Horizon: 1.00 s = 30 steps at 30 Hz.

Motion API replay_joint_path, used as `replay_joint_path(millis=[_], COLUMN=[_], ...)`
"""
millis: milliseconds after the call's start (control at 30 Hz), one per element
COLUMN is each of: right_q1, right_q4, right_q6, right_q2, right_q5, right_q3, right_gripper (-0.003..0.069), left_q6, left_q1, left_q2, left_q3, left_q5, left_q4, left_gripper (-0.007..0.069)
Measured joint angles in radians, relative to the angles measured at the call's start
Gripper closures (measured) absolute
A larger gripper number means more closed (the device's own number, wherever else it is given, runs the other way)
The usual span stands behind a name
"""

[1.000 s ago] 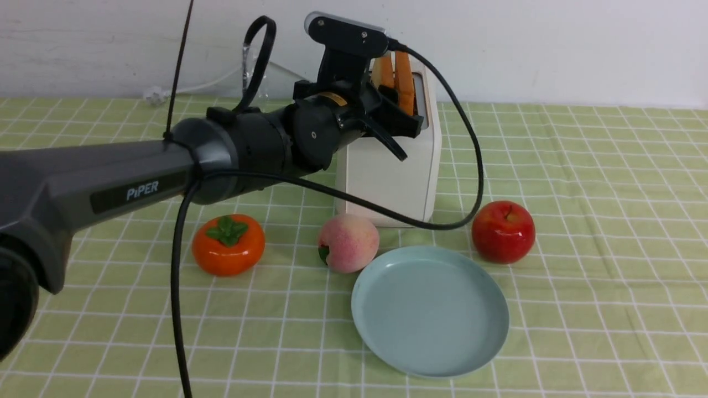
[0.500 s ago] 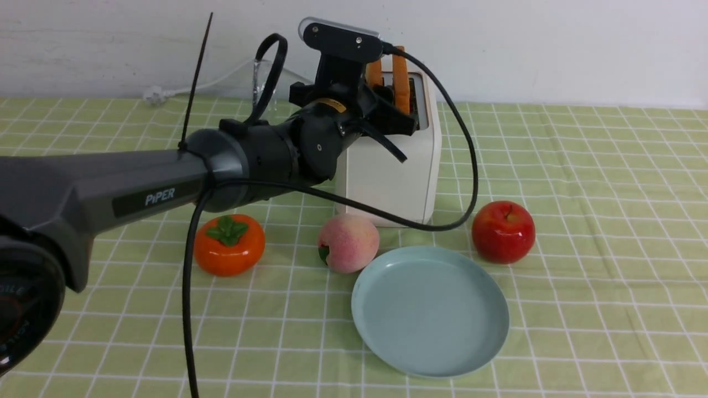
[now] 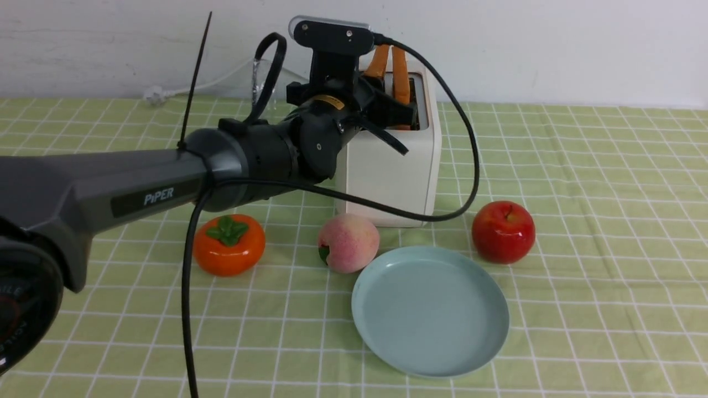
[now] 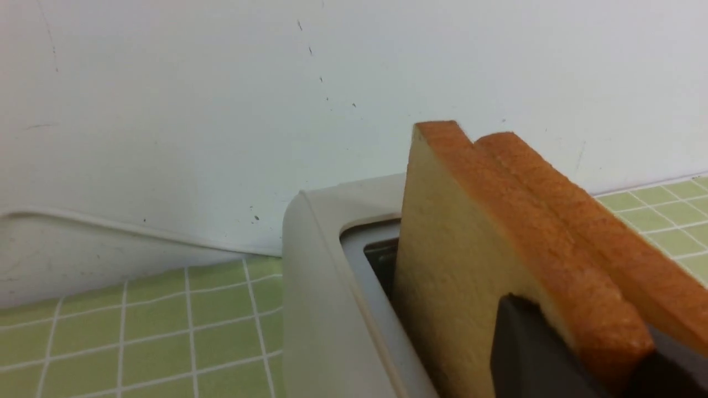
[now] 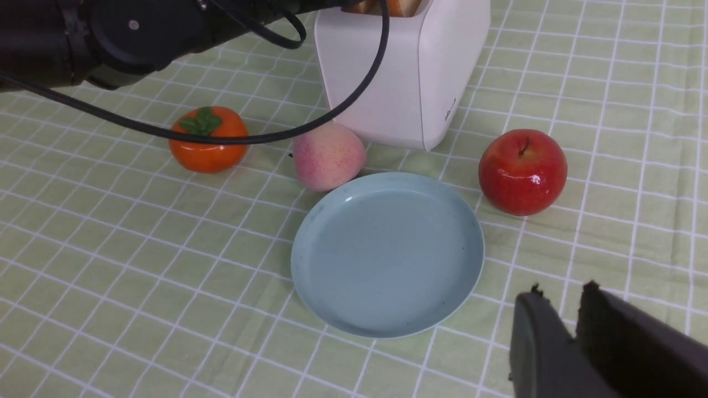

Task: Take toasted bread from bread machine on green coffee tablecloth place on plate.
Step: 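Reach for a toast slice standing in the toaster with the left gripper, then place the slice of bread on the plate with the left gripper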

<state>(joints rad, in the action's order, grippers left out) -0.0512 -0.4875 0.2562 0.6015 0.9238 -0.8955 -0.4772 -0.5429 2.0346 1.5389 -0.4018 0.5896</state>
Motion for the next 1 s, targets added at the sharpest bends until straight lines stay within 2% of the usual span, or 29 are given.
replay_joint_path(millis=[200,333,567,600,633,700,733,800,900,1000], right_q1=[0.000,0.000,0.000,0.000,0.000,0.000,0.000,0.000,0.000,0.000], right_q4=[0.000,-0.005,-0.051,-0.059,-0.061,-0.065,-0.067,-0.068,-0.068,-0.066], right_q6=[0.001,0.019,0.043,0.048,0.049,0.050,0.050,0.050,0.050,0.050], right_q2=[0.000,0.000,0.000,0.000,0.000,0.000,0.000,-0.005,-0.030,-0.067], right_q5=[-0.006,-0.026,-0.019,-0.003,0.008,0.053,0.057,0.111,0.147,0.161], right_q3=[0.000,0.000,-0.016,-0.026,-0.032,-0.045,-0.045,-0.047,-0.047,-0.047], right_gripper=[0.0543,0.0543,0.0561,0.0585,0.0595,0.0643,0.0643,0.0675,0.0678,0.0676], left_q6=[-0.004,-0.027,-0.089,-0.081,-0.071,-0.008,-0.001,0.075,0.112,0.124], left_q1=[0.000,0.000,0.001,0.001,0.001,0.001,0.001,-0.003,-0.017,-0.023], left_q2=[-0.124,-0.259,-0.456,-0.492,-0.503,-0.525,-0.526,-0.507,-0.437,-0.362], left_q3=[0.000,0.000,0.000,0.000,0.000,0.001,0.001,0.002,0.002,0.002], left_q5=[-0.028,0.044,0.507,0.661,0.721,0.937,0.974,1.153,1.239,1.230], left_q4=[0.008,0.048,0.152,0.154,0.154,0.153,0.153,0.149,0.139,0.139], left_gripper=[0.0538,0.0538,0.0538,0.0538,0.0538,0.0538,0.0538,0.0538,0.0538,0.0538])
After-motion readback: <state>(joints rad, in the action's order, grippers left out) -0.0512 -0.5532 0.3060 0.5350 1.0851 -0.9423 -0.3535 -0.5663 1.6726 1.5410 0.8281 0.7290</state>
